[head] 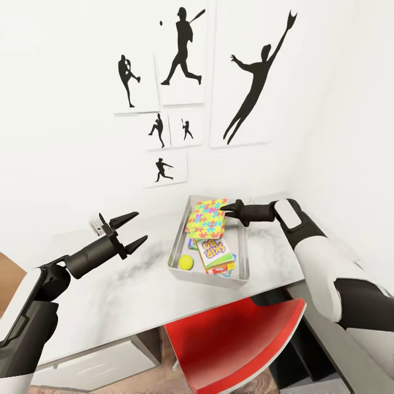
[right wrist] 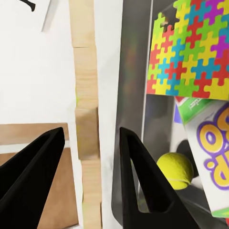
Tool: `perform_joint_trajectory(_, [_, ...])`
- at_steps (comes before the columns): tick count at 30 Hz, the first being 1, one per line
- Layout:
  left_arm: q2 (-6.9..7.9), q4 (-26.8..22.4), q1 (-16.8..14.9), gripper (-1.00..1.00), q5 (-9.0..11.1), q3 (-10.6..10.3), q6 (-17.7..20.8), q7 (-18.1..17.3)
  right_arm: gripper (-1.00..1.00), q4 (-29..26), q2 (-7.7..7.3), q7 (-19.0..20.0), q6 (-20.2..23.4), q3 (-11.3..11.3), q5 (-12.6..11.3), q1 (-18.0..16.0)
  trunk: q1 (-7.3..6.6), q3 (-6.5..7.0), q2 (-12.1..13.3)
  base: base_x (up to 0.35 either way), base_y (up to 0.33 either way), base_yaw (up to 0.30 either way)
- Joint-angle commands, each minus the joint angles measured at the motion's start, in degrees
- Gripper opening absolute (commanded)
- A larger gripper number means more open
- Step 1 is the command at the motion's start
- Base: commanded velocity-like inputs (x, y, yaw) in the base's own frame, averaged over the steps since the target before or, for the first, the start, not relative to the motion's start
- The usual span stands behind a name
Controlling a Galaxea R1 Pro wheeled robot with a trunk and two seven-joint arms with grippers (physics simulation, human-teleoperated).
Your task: Put all the toys in the child's room - the three board games (two on the bed and one on the table), the two jigsaw puzzles on the table, and the tennis ball on the table - inside the toy box on the table in the child's room.
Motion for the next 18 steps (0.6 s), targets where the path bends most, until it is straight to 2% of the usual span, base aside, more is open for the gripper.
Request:
perform_joint_trajectory(1, [0.0,-0.03,-0.05,1.0,0.63,0.05,0.14,0.58,-1.0,0.16,0.17,0.42,0.25,-0.25,0.58,-0.11,0.03,-0.2,-0.12,0.0,0.0,0.0])
perform_joint_trajectory(8, [0.0,-0.03,-0.05,1.0,0.64,0.05,0.14,0.58,-1.0,0.77,0.9,-0.22,-0.61,-0.24,0.59,-0.31,0.03,-0.86,-0.12,0.0,0.0,0.0])
perform_joint_trajectory(18, [0.0,-0.03,-0.05,1.0,0.64,0.06,0.14,0.57,-1.0,0.96,2.86,-5.31,-2.1,-0.28,0.48,-1.03,0.03,-1.79,-0.12,0.0,0.0,0.0])
